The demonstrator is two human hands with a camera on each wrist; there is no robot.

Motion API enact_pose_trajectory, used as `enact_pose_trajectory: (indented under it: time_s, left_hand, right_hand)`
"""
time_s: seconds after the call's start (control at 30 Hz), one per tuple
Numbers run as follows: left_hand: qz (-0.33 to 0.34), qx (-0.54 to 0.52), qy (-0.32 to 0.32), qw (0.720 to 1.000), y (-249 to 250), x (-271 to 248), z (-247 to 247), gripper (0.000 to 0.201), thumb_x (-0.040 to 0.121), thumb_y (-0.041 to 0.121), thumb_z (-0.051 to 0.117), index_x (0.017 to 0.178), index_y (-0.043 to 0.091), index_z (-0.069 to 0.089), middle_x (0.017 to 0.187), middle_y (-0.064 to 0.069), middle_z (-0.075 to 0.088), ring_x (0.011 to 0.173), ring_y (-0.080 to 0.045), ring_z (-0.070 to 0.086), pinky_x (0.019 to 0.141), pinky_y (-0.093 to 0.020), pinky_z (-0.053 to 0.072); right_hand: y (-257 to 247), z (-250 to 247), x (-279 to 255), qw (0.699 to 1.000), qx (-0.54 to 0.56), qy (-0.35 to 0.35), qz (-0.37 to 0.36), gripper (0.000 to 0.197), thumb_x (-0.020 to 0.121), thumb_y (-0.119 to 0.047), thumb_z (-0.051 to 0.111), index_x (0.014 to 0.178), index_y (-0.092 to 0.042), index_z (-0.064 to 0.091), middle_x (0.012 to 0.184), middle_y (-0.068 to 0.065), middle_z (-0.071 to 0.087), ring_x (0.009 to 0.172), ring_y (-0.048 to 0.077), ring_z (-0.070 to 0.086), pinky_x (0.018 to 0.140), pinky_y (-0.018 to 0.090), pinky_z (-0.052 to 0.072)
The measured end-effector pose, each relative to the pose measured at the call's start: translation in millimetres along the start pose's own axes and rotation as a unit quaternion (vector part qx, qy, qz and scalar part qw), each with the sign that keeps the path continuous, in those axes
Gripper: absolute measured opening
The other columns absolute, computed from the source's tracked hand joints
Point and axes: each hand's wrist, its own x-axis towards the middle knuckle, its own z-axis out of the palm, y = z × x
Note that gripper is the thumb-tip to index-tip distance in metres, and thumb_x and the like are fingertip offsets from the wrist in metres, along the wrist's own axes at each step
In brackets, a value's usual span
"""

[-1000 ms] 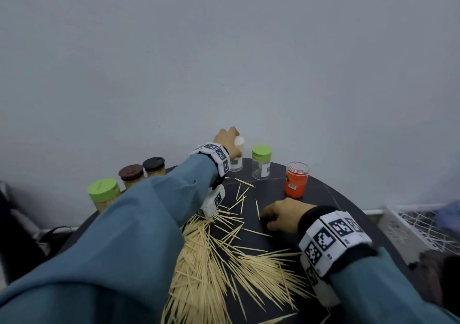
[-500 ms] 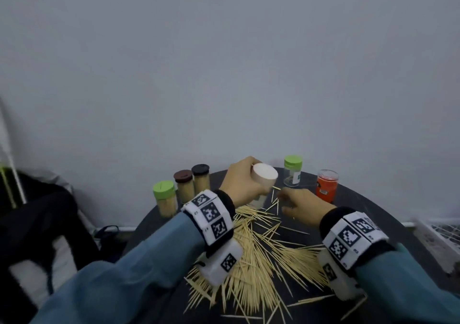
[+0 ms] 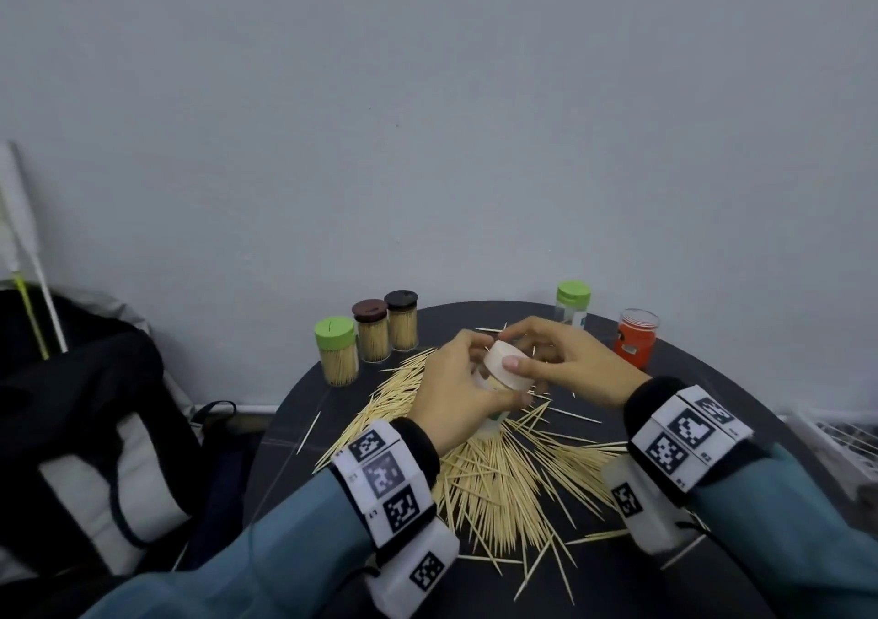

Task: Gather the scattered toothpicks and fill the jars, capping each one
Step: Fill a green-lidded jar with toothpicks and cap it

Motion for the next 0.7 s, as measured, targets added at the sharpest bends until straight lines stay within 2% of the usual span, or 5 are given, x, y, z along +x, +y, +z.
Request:
enact_pose_trajectory:
  time_s: [0.1, 0.23, 0.43, 0.57, 0.7]
  left_hand:
    - [0.005, 0.014, 0.008, 1.0, -2.0, 1.6, -3.0, 0.059, 0.062, 0.027, 0.086, 0.113, 0.016, 0.059, 0.105, 0.006, 0.063, 0.093, -0.003, 0.057, 0.07, -0.008, 0.044]
    - [0.02, 0.017, 0.006, 1.0, -1.7, 4.2, -7.0, 0.053, 0.06, 0.028, 0.087, 0.106, 0.014, 0.066, 0.092, 0.009, 0.065, 0.08, 0.004, 0.057, 0.063, -0.002, 0.041]
    - [0.015, -0.013, -0.017, 1.0, -3.7, 10.8, -17.7, 0.051, 0.06, 0.029, 0.087, 0.106, 0.018, 0.067, 0.095, 0.012, 0.066, 0.083, 0.009, 0.058, 0.065, -0.002, 0.042]
    - [0.014, -0.015, -0.031, 0.999, -4.9, 15.2, -19.7, 0.053, 0.063, 0.03, 0.084, 0.112, 0.023, 0.064, 0.11, 0.013, 0.064, 0.103, 0.0, 0.055, 0.079, -0.005, 0.035]
    - [0.018, -0.033, -0.041, 0.998, -2.4, 21.0, -16.6, 0.054, 0.066, 0.025, 0.083, 0.116, 0.024, 0.062, 0.114, 0.012, 0.063, 0.108, -0.004, 0.054, 0.089, -0.015, 0.036]
  right_hand:
    - [-0.1, 0.1, 0.0, 0.999, -0.041, -0.002, -0.018, 0.058, 0.066, -0.062, 0.069, 0.111, -0.027, 0.056, 0.104, -0.005, 0.066, 0.088, 0.01, 0.065, 0.078, 0.028, 0.054]
    - [-3.1, -1.9, -0.6, 0.998, -0.044, 0.013, -0.039, 0.047, 0.069, -0.051, 0.062, 0.11, -0.028, 0.056, 0.103, -0.004, 0.066, 0.089, 0.013, 0.065, 0.085, 0.038, 0.053]
    - [-1.3, -26.7, -1.8, 0.999, -0.008, 0.02, -0.03, 0.05, 0.077, -0.043, 0.066, 0.122, -0.026, 0.052, 0.114, -0.005, 0.061, 0.096, 0.011, 0.062, 0.086, 0.023, 0.048]
    - [27.9, -51.8, -2.7, 0.984, -0.155, 0.043, 0.078, 0.05, 0.078, -0.023, 0.073, 0.123, -0.026, 0.052, 0.119, -0.003, 0.059, 0.104, 0.018, 0.059, 0.095, 0.032, 0.044]
    - [54.1, -61.5, -11.8, 0.924, -0.316, -0.032, 0.213, 0.057, 0.078, -0.01, 0.07, 0.13, -0.018, 0.048, 0.132, 0.005, 0.049, 0.121, 0.024, 0.046, 0.099, 0.031, 0.036]
